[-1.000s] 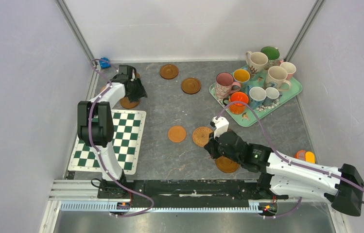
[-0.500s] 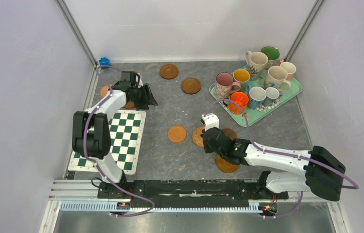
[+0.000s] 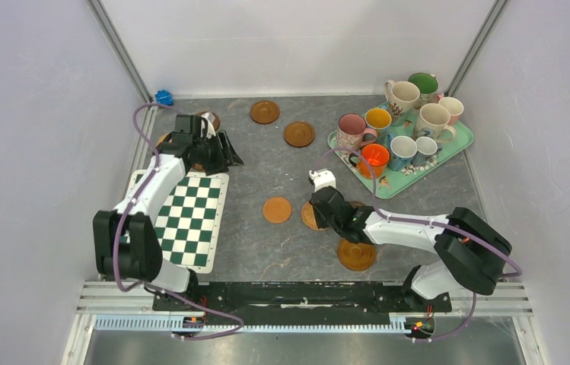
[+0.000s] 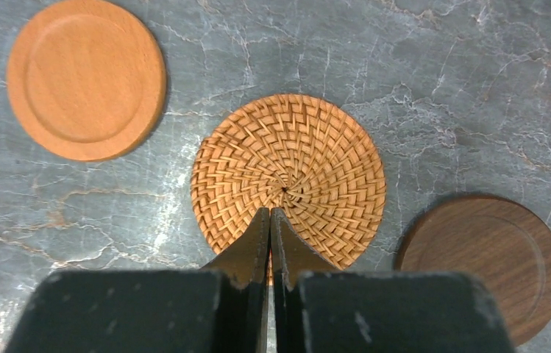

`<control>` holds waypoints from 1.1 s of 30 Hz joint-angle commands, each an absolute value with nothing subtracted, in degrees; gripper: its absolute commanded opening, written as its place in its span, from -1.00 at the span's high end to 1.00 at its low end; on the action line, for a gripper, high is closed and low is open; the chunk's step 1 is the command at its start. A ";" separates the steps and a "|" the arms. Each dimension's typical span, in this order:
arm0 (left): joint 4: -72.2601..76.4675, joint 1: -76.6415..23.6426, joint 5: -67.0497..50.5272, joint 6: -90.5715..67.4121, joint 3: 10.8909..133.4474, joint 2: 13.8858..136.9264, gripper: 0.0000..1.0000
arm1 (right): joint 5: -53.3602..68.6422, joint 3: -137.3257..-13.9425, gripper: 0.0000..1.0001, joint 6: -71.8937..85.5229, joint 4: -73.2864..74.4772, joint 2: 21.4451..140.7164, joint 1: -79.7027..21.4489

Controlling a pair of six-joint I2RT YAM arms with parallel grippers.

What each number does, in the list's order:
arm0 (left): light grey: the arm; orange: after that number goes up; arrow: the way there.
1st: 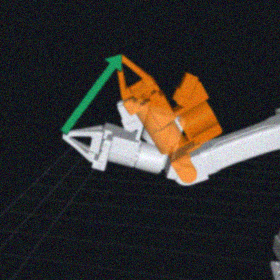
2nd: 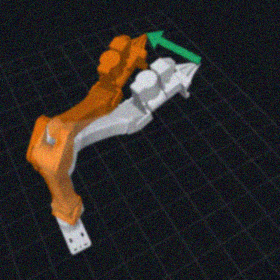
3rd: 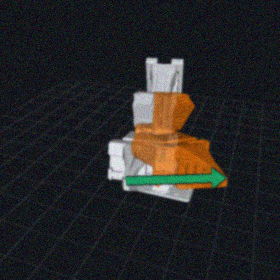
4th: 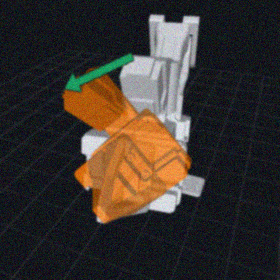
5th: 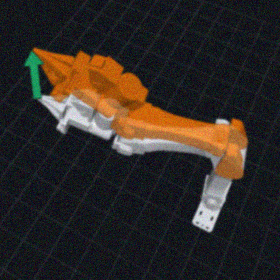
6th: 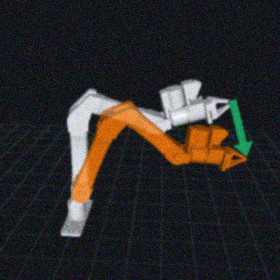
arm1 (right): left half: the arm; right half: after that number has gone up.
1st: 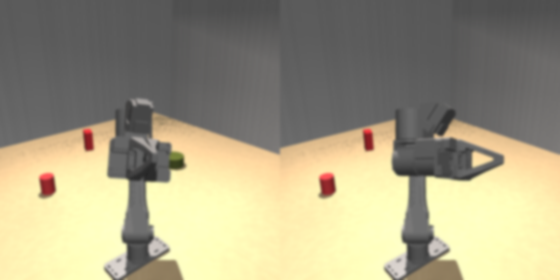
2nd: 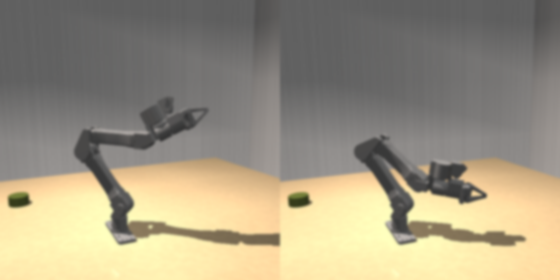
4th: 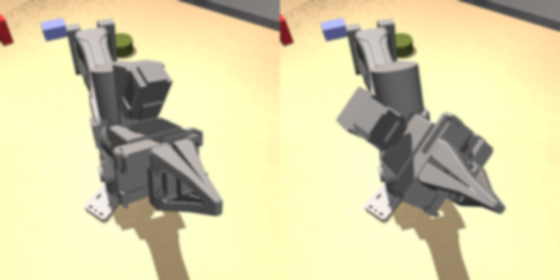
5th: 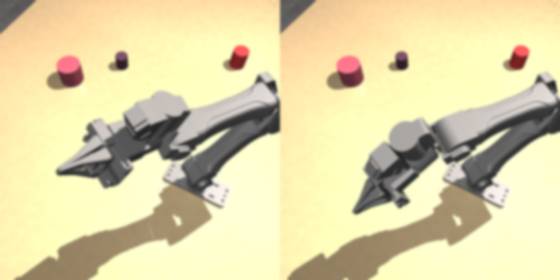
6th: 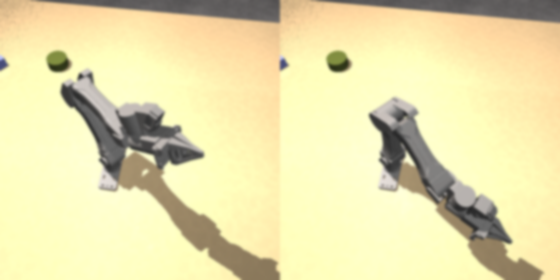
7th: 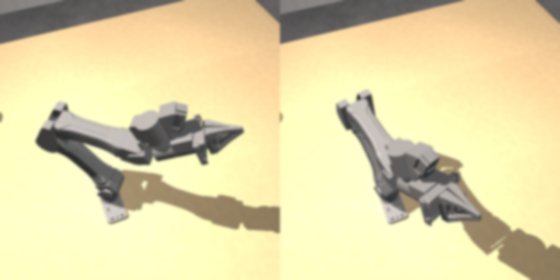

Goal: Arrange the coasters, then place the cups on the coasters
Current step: Move the coaster to the corner of the board.

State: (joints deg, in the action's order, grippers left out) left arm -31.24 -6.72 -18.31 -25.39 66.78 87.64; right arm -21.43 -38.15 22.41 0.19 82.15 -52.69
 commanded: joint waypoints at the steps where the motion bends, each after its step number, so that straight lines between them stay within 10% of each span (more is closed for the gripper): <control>1: -32.34 -6.53 -22.89 -23.43 61.59 79.17 -0.28 | -20.50 -39.81 1.00 20.31 -2.48 84.52 -52.30; 33: -32.84 -9.14 -23.18 -21.71 46.82 58.95 -0.39 | -6.30 -26.50 1.00 27.18 9.98 77.89 -61.76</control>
State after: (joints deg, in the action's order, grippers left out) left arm -32.93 -8.75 -23.97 -23.94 46.63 60.75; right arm -8.97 -30.33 24.10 1.34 77.54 -60.31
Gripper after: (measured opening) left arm 0.692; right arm 0.003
